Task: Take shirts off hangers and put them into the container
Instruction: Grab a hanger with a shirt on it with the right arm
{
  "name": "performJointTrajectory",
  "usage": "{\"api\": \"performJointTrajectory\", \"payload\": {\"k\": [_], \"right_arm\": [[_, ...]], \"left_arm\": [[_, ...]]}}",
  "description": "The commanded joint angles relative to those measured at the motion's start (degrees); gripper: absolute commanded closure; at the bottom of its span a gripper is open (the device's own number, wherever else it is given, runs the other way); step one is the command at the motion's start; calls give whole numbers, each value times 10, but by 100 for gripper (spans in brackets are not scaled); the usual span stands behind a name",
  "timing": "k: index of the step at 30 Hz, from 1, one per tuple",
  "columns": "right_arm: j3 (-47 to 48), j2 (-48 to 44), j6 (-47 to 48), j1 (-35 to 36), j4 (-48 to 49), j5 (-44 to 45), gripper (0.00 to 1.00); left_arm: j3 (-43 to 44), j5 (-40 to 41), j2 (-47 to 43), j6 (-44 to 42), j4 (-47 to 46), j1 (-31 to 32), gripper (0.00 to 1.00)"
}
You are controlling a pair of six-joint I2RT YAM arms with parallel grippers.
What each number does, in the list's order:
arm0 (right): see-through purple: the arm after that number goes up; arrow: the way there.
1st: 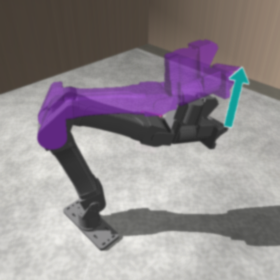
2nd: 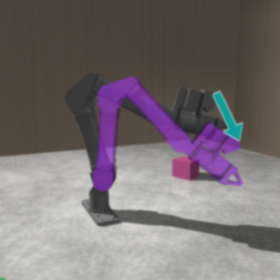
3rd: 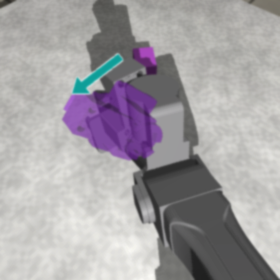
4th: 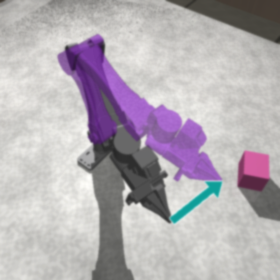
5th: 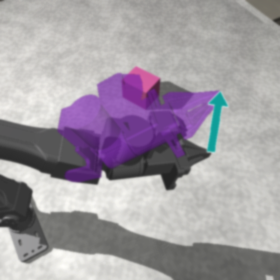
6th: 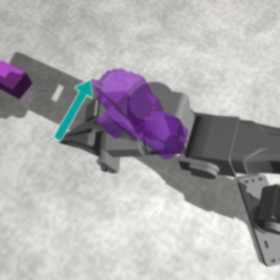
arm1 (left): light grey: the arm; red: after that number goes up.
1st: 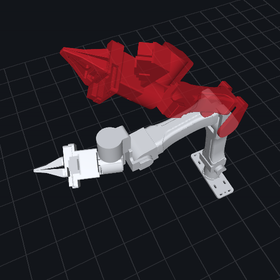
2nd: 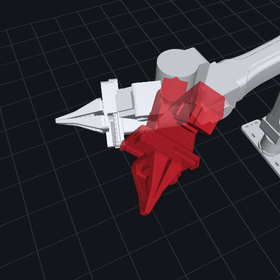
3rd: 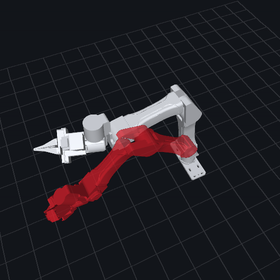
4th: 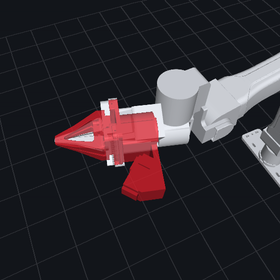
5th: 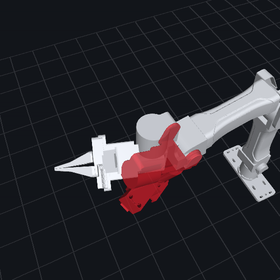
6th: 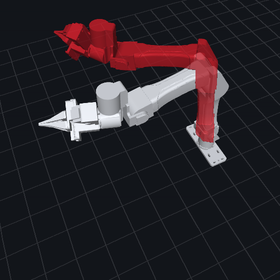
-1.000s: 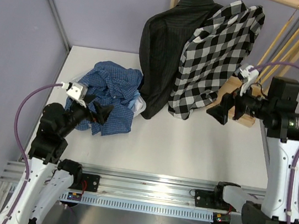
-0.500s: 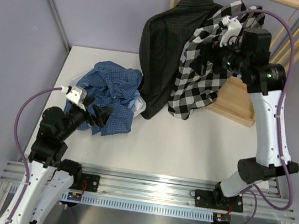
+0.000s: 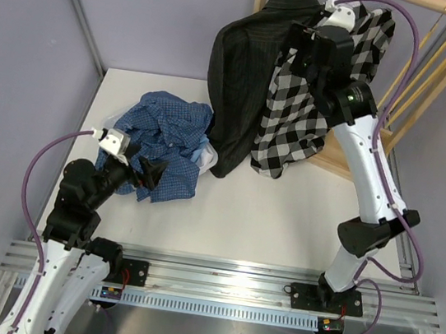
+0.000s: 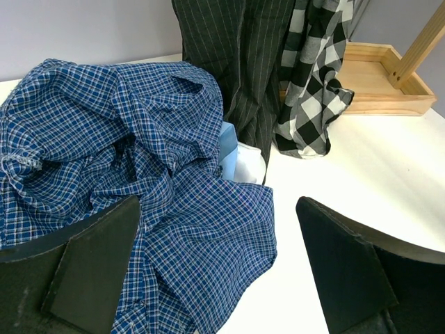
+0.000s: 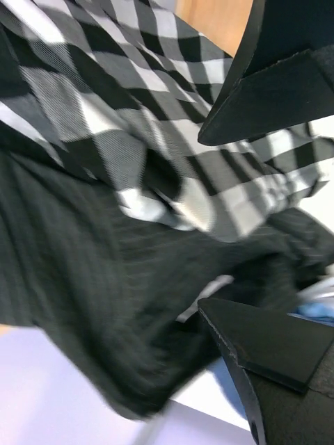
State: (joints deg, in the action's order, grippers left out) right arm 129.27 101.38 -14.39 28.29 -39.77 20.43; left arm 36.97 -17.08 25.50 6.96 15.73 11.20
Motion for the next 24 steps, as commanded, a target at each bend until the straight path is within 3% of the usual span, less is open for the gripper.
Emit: {"api": "performJointTrajectory", "payload": {"k": [1,9,16,21,24], "right_arm": [[45,56,-23,11,38,149,1],[-41,38,9,11,91,229,1],[-210,-80,61,9,188,256,10],[-264,-139,58,-37,198,228,19],[-278,-157,39,-69,183,163,25]], "left_arm": [[-2,6,0,-11,-13,-3,1],[-2,6,-3,-12,-13,-3,1],[-3,2,-6,-10,-13,-3,1],[-4,1,-9,-8,-15,-3,1],[-4,-1,-10,-7,-16,-3,1]]}}
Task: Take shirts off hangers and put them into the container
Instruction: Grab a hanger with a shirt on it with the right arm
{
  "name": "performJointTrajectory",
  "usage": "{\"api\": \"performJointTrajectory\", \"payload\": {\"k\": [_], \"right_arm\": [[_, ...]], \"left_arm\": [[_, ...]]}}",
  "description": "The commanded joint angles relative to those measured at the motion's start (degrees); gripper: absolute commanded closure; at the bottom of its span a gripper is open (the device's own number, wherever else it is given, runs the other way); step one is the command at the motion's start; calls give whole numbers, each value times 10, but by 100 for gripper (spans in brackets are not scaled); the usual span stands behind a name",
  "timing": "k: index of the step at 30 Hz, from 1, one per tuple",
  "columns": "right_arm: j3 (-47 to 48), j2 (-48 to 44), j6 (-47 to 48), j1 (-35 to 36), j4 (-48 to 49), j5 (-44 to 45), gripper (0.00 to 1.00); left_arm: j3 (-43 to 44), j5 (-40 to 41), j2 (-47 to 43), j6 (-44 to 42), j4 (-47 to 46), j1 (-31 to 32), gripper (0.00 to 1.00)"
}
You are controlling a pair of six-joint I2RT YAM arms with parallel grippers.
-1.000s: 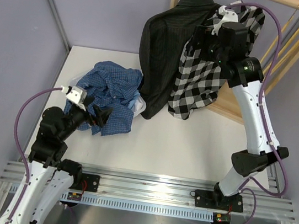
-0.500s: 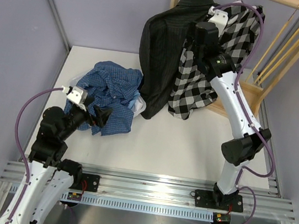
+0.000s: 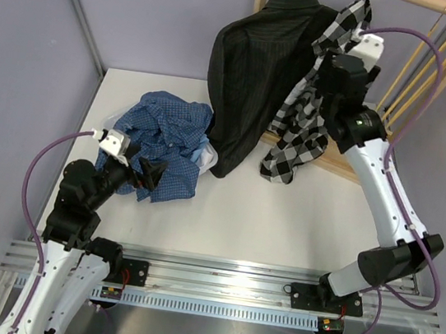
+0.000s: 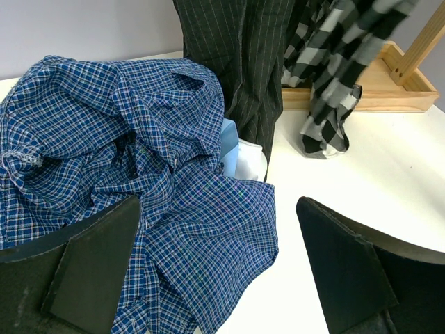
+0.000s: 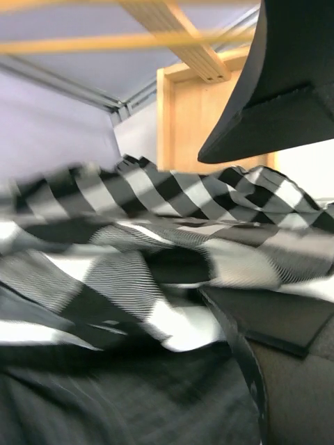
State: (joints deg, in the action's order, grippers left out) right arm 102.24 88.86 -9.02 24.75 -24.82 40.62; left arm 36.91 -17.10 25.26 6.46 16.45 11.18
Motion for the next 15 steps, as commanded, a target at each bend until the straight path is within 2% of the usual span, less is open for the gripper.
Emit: {"api": "performJointTrajectory", "payload": {"k": [1,2,3,8,11,15], "right_arm": [[-9,-33,-28,-58,23,-58,28],[-7,-34,-34,-69,18,-73,32],[-5,-33,-36,-77,16,-107,34],[18,-15,-20,-93,13,-150,41],[38,1,-15,-100,6,-161,51],[45,6,-4,-114,9,-186,69]], "left_arm": [[-3,-1,-6,-2,-23,-3,1],[-3,-2,-6,-2,-23,-3,1],[-3,-3,-6,-2,-23,-3,1],[-4,-4,-8,-2,-23,-2,1],[-4,-4,-10,-2,-23,-2,1],[-4,-8,-11,-2,-24,-2,1]]}}
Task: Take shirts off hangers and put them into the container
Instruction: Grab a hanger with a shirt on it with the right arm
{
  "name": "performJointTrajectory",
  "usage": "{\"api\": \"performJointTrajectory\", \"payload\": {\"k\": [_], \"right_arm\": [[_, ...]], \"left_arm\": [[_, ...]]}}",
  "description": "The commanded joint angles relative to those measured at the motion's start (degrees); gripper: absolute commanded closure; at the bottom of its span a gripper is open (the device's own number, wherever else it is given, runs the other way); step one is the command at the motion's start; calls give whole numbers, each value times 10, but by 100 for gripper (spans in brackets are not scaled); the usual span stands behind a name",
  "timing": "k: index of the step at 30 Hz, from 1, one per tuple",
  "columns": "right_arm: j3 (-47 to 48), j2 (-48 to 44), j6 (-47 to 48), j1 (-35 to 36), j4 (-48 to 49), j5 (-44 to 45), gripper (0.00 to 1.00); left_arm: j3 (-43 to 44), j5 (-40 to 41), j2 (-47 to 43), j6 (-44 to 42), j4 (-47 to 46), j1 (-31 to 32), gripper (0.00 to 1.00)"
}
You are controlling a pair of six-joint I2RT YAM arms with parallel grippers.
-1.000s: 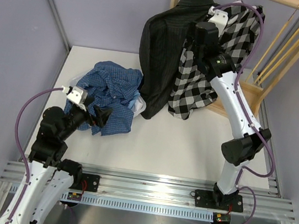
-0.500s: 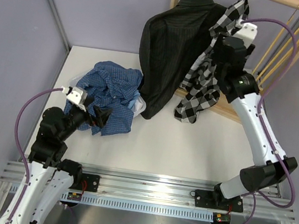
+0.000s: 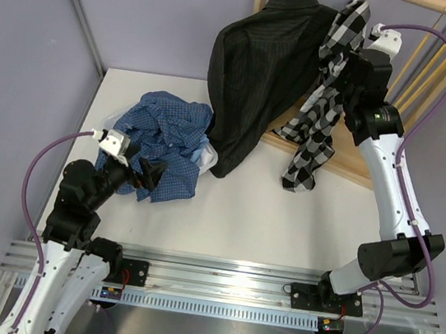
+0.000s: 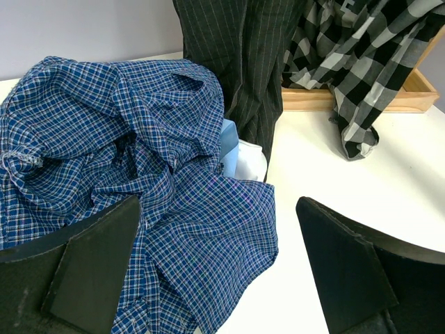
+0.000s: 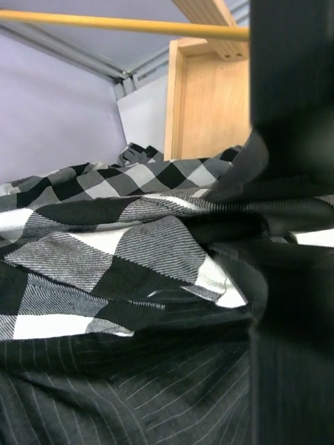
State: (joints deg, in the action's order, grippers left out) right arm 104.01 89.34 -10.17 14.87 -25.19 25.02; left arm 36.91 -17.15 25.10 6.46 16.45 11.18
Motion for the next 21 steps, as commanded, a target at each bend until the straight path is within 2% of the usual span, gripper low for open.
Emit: {"api": "performJointTrajectory", "payload": {"k": [1,2,3,4,14,21], "right_arm": [[29,1,13,-15,15,-30,83],[29,1,17,-16,16,-32,89],[29,0,26,-17,21,-37,99],[27,-1,31,-18,23,-43,100],[4,-65,90,-19,124,-90,100],[23,-79,99,-25,121,-90,100]], "left_arm": [[-4,-8,-9,-2,-23,-2,1],[-4,-9,-8,-2,-23,-2,1],[-4,-10,-8,-1,-25,-2,1],[-4,-10,-9,-1,-24,-2,1],[-5,-11,-8,-1,-25,-1,1],[-5,-13,-7,0,-25,-1,1]]}}
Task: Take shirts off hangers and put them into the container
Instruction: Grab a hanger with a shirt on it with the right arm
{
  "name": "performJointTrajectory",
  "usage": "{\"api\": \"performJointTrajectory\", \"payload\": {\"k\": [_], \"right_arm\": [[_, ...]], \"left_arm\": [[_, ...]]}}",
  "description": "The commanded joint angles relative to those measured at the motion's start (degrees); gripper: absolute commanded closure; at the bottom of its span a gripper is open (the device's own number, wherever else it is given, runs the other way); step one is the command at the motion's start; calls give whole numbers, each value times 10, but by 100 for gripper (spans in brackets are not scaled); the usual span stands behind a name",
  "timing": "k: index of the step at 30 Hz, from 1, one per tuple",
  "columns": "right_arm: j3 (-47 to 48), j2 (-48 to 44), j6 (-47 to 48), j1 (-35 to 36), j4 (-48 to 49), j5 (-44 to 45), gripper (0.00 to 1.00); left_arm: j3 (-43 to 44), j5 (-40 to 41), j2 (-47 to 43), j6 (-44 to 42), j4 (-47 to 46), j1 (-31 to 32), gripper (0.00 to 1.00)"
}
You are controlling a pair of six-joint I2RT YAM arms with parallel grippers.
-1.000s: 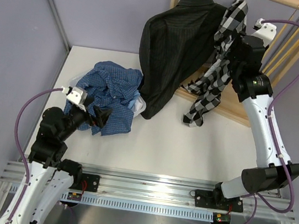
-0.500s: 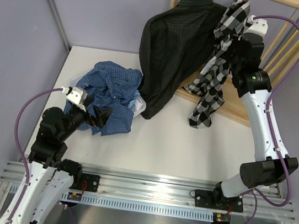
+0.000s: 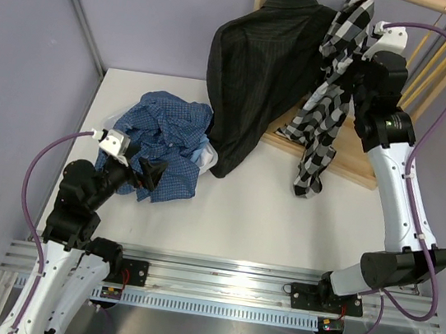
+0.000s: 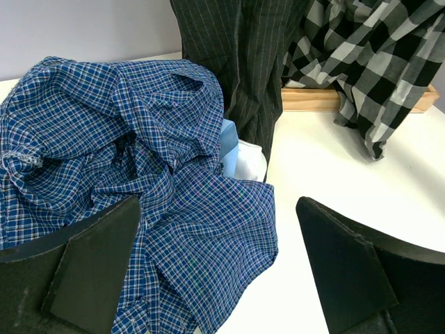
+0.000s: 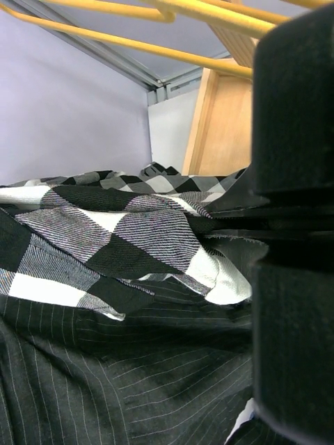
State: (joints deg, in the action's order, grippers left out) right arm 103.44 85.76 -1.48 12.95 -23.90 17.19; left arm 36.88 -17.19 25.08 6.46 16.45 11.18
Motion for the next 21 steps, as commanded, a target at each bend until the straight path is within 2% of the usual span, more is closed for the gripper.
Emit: {"api": "performJointTrajectory", "payload": {"k": [1,11,16,19,21], "right_arm": [[28,-43,11,-7,107,-14,100],[21,-59,38,-7,100,-11,100],[-15,-86,49,-9,78,-6,100],[-47,-120,74,-8,43,-39,100],[-67,-146,104,-10,-1,-99,100]], "left_arm": [[-5,-13,-7,0,-25,-1,1],[-5,-14,-7,0,-25,-1,1],[-6,-15,-6,0,-26,-1,1],[-6,-17,-5,-1,-26,-1,1],[-6,-21,-3,-1,-27,-1,1]]}}
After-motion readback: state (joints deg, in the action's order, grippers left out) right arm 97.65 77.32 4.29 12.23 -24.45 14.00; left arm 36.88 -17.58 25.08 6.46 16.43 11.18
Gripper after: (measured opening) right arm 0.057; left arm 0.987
